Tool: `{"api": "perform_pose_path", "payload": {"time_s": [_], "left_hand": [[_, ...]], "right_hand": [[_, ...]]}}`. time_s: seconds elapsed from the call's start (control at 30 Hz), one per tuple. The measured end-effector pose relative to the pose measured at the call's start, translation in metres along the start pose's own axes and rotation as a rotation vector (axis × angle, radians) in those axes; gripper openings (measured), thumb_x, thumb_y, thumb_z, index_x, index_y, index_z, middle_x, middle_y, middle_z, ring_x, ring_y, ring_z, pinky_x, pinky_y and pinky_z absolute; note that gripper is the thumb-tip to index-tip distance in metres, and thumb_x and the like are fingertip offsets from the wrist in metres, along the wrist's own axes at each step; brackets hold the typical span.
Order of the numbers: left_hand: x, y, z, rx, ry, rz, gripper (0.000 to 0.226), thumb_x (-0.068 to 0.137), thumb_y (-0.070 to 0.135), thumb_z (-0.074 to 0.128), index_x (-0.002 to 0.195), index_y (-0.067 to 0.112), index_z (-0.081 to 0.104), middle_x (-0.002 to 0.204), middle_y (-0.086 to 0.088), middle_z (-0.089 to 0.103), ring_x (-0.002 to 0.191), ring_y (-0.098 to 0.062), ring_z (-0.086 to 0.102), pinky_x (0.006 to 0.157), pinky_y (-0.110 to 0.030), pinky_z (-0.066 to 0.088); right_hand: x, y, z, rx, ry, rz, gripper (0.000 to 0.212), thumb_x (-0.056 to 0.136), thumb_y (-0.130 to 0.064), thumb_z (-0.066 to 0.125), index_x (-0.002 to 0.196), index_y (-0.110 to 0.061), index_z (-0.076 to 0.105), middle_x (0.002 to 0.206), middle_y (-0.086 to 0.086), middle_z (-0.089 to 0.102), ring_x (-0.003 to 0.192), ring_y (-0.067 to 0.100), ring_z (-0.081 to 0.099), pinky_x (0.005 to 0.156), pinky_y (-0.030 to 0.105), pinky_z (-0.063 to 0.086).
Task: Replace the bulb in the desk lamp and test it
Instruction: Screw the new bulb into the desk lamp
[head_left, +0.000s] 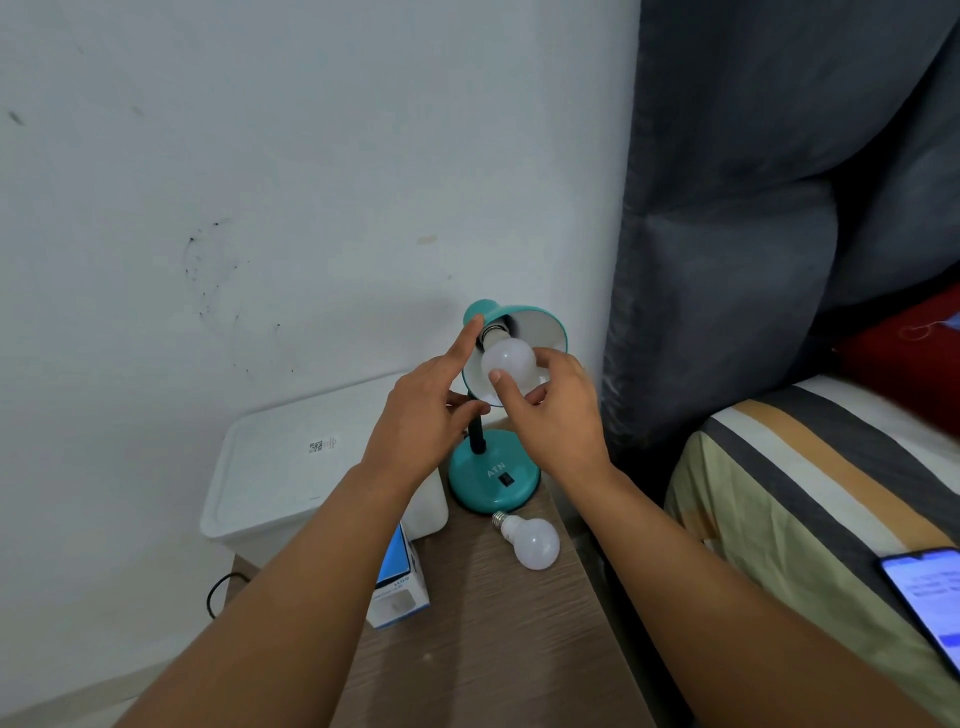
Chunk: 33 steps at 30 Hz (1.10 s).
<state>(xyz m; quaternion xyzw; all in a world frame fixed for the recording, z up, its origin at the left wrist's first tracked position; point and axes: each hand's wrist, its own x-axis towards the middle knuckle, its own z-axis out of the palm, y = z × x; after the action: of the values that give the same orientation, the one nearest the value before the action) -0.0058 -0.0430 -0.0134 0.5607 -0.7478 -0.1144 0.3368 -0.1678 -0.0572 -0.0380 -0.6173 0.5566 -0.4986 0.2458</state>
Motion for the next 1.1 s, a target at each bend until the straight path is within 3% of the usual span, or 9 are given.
{"api": "perform_pose_path", "payload": {"time_s": [0.13, 0.3, 0.4, 0.5, 0.6, 0.73, 0.9, 1.1], "left_hand": [[0.0002, -0.0004, 0.0010, 0.013, 0.011, -0.010, 0.095, 0.088, 0.019, 0.075, 0.149, 0.060, 0.014, 0.120, 0.006, 0.062, 0.083, -0.004, 0.071, 0.089, -0.034, 0.055], [0.0003, 0.0008, 0.0014, 0.001, 0.011, 0.001, 0.097, 0.087, 0.018, 0.076, 0.148, 0.061, 0.014, 0.123, 0.008, 0.062, 0.082, -0.002, 0.071, 0.090, -0.032, 0.054], [0.0000, 0.0023, 0.0007, 0.011, 0.010, 0.001, 0.097, 0.087, 0.020, 0.075, 0.147, 0.062, 0.012, 0.123, 0.008, 0.062, 0.082, -0.002, 0.071, 0.090, -0.030, 0.054], [-0.0003, 0.0022, 0.0010, 0.008, 0.012, -0.011, 0.096, 0.087, 0.020, 0.076, 0.148, 0.062, 0.014, 0.119, 0.008, 0.062, 0.081, -0.002, 0.070, 0.089, -0.030, 0.054], [-0.0002, 0.0012, 0.0011, 0.023, 0.013, -0.005, 0.096, 0.087, 0.020, 0.076, 0.149, 0.060, 0.014, 0.116, 0.008, 0.062, 0.081, -0.003, 0.070, 0.088, -0.030, 0.054], [-0.0004, 0.0024, 0.0004, 0.009, 0.002, -0.003, 0.097, 0.087, 0.020, 0.076, 0.147, 0.063, 0.012, 0.125, 0.008, 0.062, 0.083, -0.003, 0.071, 0.090, -0.031, 0.054], [-0.0012, 0.0039, -0.0001, -0.009, 0.002, -0.020, 0.095, 0.088, 0.019, 0.075, 0.146, 0.063, 0.015, 0.122, 0.007, 0.062, 0.083, -0.003, 0.071, 0.089, -0.032, 0.054], [-0.0011, 0.0051, -0.0012, -0.020, -0.003, -0.010, 0.097, 0.087, 0.019, 0.075, 0.144, 0.067, 0.013, 0.124, 0.007, 0.062, 0.083, -0.004, 0.072, 0.090, -0.037, 0.055]], "right_hand": [[0.0004, 0.0003, -0.0019, 0.032, -0.023, 0.026, 0.082, 0.079, -0.055, 0.072, 0.146, -0.023, 0.036, 0.121, -0.006, 0.057, 0.086, 0.011, 0.064, 0.079, 0.024, 0.049], [0.0033, 0.0034, 0.0003, 0.002, -0.017, 0.013, 0.056, 0.082, -0.055, 0.068, 0.126, -0.024, 0.054, 0.112, -0.003, 0.064, 0.080, 0.010, 0.064, 0.078, 0.031, 0.057], [0.0046, 0.0016, 0.0001, -0.001, -0.014, 0.030, 0.060, 0.085, -0.060, 0.061, 0.129, -0.020, 0.055, 0.112, -0.002, 0.065, 0.091, 0.015, 0.065, 0.084, 0.038, 0.057], [0.0023, 0.0011, -0.0020, 0.015, -0.025, 0.026, 0.080, 0.079, -0.058, 0.070, 0.144, -0.024, 0.038, 0.119, -0.004, 0.059, 0.093, 0.015, 0.063, 0.083, 0.028, 0.052], [0.0007, 0.0023, -0.0018, -0.002, -0.035, -0.004, 0.067, 0.078, -0.050, 0.075, 0.134, -0.026, 0.046, 0.118, -0.003, 0.060, 0.086, 0.011, 0.063, 0.074, 0.021, 0.048], [0.0045, 0.0004, -0.0019, -0.017, -0.021, 0.027, 0.057, 0.082, -0.056, 0.068, 0.126, -0.022, 0.055, 0.109, -0.002, 0.066, 0.086, 0.012, 0.065, 0.077, 0.029, 0.056], [0.0058, 0.0002, -0.0051, 0.002, -0.043, 0.044, 0.082, 0.073, -0.057, 0.076, 0.140, -0.026, 0.040, 0.120, -0.001, 0.062, 0.097, 0.019, 0.066, 0.085, 0.034, 0.056], [0.0070, -0.0012, -0.0039, 0.001, -0.025, 0.038, 0.054, 0.083, -0.056, 0.067, 0.123, -0.021, 0.057, 0.108, -0.002, 0.067, 0.090, 0.016, 0.067, 0.077, 0.027, 0.056]]}}
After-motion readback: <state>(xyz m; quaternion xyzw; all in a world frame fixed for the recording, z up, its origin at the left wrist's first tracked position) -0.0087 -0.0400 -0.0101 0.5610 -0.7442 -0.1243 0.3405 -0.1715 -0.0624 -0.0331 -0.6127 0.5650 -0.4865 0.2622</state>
